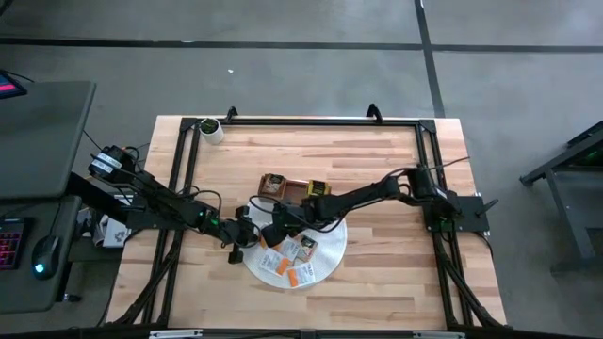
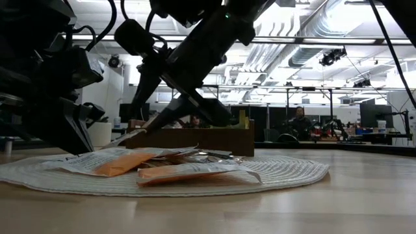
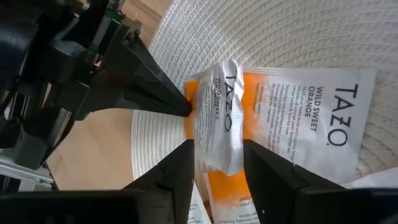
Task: Pick & Place Tea
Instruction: Put the orange tea bag into the middle section of the wooden organizer
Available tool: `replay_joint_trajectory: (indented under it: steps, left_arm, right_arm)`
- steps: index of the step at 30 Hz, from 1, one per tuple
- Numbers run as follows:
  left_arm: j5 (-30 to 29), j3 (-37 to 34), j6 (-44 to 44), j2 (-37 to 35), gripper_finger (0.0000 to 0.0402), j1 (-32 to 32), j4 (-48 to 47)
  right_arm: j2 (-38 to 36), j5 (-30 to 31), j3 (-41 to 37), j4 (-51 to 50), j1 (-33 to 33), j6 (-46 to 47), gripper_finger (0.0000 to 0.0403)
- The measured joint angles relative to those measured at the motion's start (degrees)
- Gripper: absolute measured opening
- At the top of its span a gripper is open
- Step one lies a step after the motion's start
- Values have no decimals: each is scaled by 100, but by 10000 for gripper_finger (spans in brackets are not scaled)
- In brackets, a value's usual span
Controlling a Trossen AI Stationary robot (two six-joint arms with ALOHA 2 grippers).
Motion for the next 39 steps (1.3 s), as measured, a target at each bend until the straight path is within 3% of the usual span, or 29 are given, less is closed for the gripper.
replay_joint_trajectory:
  steps: [19, 28, 39]
  left_arm:
    - [9, -2, -2, 2, 1, 0, 15]
    - [161, -16, -1, -49, 3, 7, 60]
    - [695, -39, 191, -843, 91, 2, -56]
  right_arm:
    - [0, -203, 0, 2, -52, -330, 6]
    - [0, -201, 0, 46, -50, -458, 1]
    - [0, -127, 0, 46, -44, -590, 0]
